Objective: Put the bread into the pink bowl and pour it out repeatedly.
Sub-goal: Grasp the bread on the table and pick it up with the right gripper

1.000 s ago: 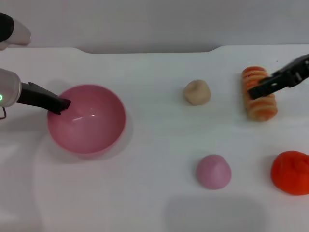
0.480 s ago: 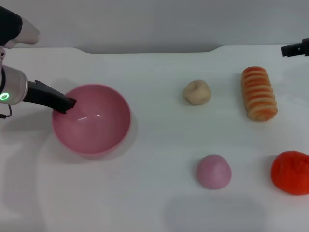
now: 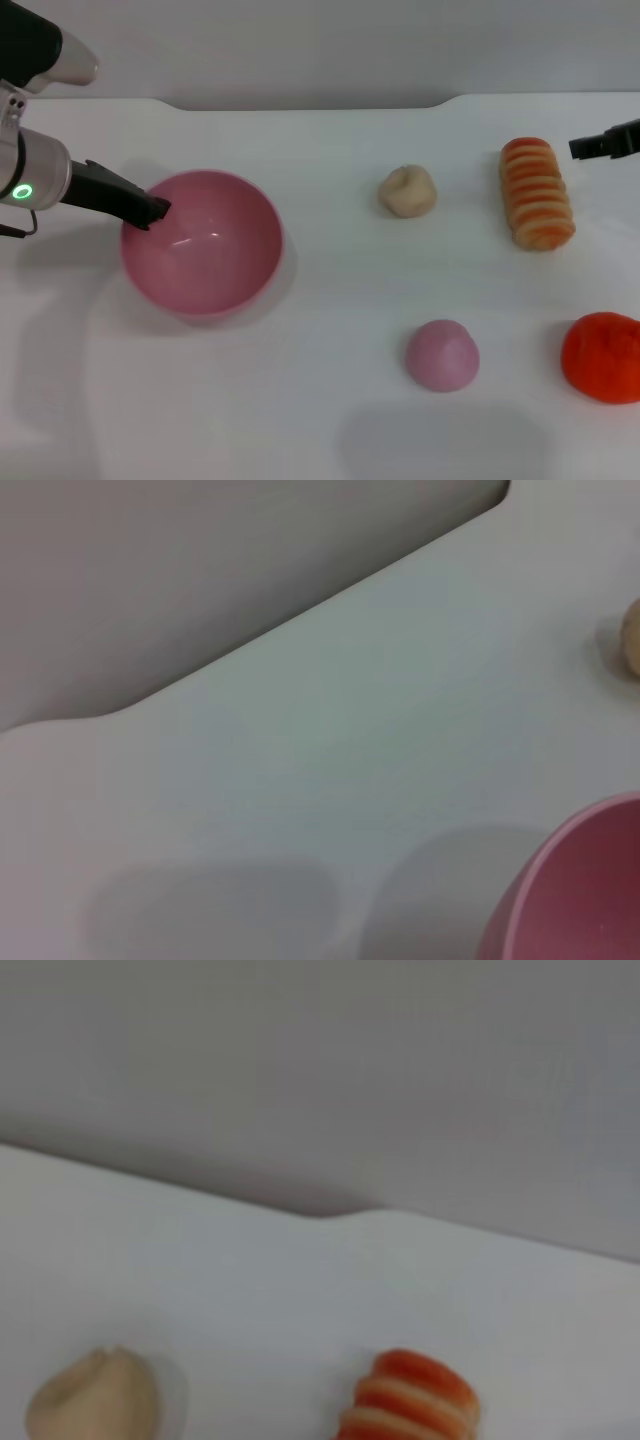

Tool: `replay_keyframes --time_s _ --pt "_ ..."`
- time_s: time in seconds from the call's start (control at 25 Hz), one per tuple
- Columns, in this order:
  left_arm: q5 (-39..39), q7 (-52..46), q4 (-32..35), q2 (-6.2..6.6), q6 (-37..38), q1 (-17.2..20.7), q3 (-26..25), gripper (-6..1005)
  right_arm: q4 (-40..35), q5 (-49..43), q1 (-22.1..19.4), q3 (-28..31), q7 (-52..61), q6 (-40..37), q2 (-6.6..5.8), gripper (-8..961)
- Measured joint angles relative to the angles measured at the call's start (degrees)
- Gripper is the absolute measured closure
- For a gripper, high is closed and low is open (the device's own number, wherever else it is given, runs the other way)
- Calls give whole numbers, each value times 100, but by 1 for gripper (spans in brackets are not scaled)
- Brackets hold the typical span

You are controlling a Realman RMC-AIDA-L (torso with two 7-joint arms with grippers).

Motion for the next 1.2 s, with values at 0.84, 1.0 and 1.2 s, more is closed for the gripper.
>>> replay_keyframes --time_s 0.84,1.0,1.2 --pt "-8 -37 -18 11 21 -364 356 961 1540 1022 -92 -463 577 2277 67 159" --pt "-5 -38 -28 12 22 -402 359 960 1781 1042 -70 -466 579 2411 65 159" --pt "-1 -39 -47 8 18 -483 374 960 1930 1053 -67 -516 581 2481 62 160"
